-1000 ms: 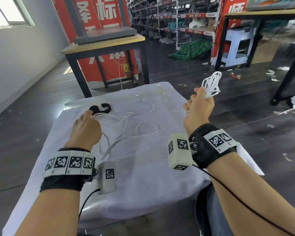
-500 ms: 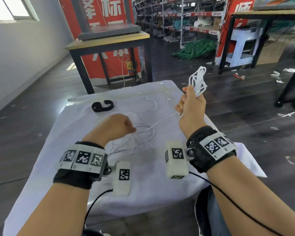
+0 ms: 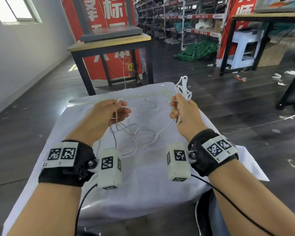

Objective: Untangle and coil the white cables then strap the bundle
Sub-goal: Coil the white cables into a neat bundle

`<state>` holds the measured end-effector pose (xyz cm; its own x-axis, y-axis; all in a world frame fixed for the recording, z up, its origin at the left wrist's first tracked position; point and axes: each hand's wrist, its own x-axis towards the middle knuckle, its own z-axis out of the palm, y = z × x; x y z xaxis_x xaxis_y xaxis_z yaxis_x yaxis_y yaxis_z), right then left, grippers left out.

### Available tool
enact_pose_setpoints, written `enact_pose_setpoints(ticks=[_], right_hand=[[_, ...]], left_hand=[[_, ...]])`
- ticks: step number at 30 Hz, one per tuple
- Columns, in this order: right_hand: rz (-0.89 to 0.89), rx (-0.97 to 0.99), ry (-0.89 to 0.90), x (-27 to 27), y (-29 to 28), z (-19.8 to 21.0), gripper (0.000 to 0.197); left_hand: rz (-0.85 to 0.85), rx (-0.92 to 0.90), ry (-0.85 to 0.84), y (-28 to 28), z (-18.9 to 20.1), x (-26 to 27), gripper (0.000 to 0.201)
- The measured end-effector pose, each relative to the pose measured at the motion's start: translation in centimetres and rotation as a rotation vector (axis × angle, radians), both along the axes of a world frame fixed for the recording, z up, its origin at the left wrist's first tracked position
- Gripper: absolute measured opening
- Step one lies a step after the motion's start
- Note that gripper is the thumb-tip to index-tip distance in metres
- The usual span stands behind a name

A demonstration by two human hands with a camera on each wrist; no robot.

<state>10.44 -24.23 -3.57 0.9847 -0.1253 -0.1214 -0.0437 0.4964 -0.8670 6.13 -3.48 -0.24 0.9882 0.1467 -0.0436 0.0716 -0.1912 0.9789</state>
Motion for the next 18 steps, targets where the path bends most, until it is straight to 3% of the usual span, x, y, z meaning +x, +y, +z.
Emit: enact_pose_setpoints(ticks=[2, 4, 6, 7, 9, 13, 18], right_hand=[[0.016, 0.059, -0.004, 0.1, 0.0, 0.0, 0.025], [0.05, 0.12, -0.018, 0.0, 0.2, 0.0, 0.025], [0.094, 0.164, -0.022, -0.1, 0.5, -0.1, 0.025], [0.113, 0.18, -0.023, -0.2, 0.7, -0.1, 0.024], [0.137, 0.213, -0.024, -0.5, 1.0, -0.1, 0.024], [0.016, 0.273, -0.037, -0.5, 1.2, 0.2, 0.023], [-0.268, 0.014, -0.096, -0.1, 0.0, 0.3, 0.003]], left_hand=[[0.052, 0.172, 0.015, 0.2, -0.1, 0.3, 0.021], [0.067, 0.508, -0.001, 0.2, -0.7, 0.6, 0.033], [0.025, 0.849, -0.08, -0.4, -1.0, 0.4, 0.043], [-0.011, 0.911, -0.145, -0.9, -1.0, 0.3, 0.044], [-0.16, 0.837, -0.201, -2.1, -0.7, -0.1, 0.036], [-0.599, 0.879, 0.011, -4.1, -1.8, -0.8, 0.031], [-0.728, 0.673, 0.147, -3.8, -1.6, -1.5, 0.023]])
